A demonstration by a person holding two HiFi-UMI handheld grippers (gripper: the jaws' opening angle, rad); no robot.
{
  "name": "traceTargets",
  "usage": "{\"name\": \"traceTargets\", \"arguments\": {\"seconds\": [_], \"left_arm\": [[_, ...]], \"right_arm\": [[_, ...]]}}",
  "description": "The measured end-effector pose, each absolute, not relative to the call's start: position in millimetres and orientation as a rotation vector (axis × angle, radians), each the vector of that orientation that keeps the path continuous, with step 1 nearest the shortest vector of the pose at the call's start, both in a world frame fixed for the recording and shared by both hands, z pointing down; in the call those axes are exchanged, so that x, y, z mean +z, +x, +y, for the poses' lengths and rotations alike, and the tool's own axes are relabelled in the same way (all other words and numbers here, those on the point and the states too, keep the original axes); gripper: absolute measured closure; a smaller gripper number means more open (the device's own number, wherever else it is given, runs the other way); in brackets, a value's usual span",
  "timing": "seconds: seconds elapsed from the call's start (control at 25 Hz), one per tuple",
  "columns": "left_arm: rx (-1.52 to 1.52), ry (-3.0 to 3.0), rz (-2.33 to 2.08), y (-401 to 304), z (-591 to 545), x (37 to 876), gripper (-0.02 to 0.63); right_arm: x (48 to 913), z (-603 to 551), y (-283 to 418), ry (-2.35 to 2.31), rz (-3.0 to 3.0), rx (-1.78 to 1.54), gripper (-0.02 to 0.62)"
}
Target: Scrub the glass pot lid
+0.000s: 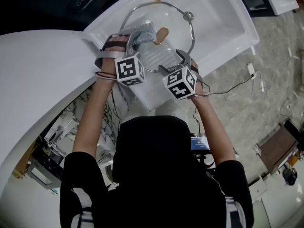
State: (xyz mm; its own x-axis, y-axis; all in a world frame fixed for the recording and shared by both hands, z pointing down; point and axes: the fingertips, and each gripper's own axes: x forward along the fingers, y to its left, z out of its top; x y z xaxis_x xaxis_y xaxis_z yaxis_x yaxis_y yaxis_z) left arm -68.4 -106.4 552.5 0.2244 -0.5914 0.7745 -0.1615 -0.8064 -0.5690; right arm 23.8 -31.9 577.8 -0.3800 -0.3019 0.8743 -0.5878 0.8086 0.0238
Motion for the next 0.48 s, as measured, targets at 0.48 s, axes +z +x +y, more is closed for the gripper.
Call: {"name": "traceTargets", "arguments": {"seconds": [0.48], "left_arm": [[-1.632, -2.153, 0.723, -75.6, -83.3, 552.3, 0.531]], "right_arm": [[576.4, -32.1, 24.1, 0.664, -1.991, 0.355, 0.219]]}}
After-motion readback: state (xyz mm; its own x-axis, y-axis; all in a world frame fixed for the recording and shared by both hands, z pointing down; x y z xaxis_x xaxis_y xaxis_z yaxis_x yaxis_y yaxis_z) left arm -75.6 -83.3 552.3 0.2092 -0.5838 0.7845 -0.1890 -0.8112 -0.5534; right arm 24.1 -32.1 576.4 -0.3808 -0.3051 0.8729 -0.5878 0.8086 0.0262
